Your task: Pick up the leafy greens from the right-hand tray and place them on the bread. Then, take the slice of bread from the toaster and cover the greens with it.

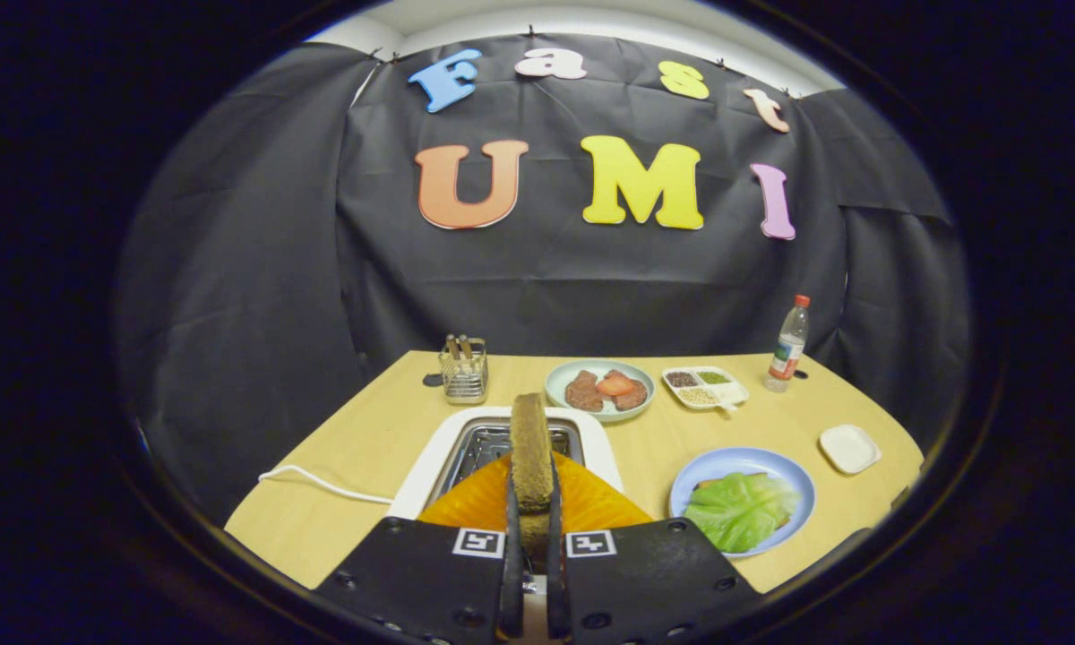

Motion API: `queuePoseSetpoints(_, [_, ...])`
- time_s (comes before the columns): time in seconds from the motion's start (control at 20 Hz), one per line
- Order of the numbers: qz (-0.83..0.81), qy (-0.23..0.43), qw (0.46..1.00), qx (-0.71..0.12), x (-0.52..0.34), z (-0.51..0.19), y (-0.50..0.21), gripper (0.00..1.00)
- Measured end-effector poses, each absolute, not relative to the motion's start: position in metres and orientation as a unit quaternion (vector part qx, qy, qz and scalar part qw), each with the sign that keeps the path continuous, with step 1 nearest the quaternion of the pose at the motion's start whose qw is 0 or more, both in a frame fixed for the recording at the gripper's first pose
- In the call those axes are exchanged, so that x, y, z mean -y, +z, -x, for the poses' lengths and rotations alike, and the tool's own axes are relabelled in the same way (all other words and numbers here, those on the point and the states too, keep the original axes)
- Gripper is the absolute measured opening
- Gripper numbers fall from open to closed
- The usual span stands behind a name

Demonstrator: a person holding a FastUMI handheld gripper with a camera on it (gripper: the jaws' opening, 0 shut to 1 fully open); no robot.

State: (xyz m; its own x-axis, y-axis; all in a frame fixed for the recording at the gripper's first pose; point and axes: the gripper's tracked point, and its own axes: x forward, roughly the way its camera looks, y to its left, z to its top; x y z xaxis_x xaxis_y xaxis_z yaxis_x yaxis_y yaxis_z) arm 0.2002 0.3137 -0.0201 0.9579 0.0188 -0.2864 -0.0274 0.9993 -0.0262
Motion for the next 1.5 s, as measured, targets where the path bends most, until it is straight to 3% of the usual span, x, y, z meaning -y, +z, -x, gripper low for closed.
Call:
queuePoseSetpoints(0.05, [0.010, 0.011, 0.989, -0.145, -0.312, -0.198, -0.019, 0.10])
queuePoseSetpoints(0.1, [0.005, 0.016, 0.990, -0.142, -0.311, -0.197, -0.016, 0.03])
queuePoseSetpoints(0.8, [-0.071, 0.074, 0.993, -0.056, -0.252, -0.159, 0.098, 0.03])
queuePoseSetpoints(1.5, [-0.098, 0.014, 0.987, -0.128, -0.129, -0.212, -0.017, 0.03])
